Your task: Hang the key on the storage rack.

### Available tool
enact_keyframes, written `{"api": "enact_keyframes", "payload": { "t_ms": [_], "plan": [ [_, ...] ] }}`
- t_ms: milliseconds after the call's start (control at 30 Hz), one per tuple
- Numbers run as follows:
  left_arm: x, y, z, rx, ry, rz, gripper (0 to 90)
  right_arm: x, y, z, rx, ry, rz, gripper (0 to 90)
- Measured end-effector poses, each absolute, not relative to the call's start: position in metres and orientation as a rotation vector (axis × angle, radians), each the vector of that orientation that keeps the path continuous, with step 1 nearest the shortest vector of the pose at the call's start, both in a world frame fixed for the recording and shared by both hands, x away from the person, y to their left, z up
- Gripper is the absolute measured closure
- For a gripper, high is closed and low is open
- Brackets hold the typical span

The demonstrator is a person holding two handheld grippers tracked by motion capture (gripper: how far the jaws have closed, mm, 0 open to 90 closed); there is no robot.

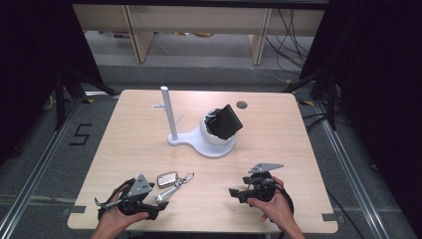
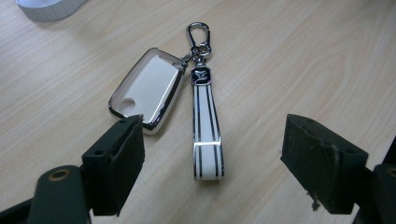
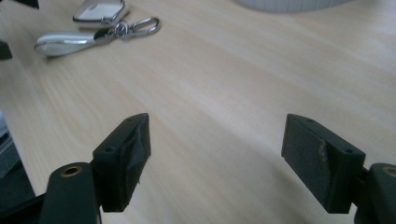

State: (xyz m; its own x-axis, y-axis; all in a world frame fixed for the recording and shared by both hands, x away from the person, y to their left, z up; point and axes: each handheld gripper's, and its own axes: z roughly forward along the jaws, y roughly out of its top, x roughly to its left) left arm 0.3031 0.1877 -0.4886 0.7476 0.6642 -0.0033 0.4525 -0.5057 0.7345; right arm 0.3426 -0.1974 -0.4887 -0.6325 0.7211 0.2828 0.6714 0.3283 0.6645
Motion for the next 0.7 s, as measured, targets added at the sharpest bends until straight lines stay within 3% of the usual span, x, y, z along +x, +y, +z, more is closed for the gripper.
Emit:
{"api": "enact_keyframes", "payload": {
  "t_ms": [500, 700],
  "plan": [
    [0.323, 0.171, -0.482, 2.227, 0.786, 0.344, 20.7, 0.327, -0.207, -0.49, 1.32, 2.548, 1.168, 24.0],
    [0.342, 0.153, -0.478, 2.322, 0.752, 0.332, 23.0, 0.327, -0.206, -0.489, 1.293, 2.561, 1.184, 24.2]
  ]
}}
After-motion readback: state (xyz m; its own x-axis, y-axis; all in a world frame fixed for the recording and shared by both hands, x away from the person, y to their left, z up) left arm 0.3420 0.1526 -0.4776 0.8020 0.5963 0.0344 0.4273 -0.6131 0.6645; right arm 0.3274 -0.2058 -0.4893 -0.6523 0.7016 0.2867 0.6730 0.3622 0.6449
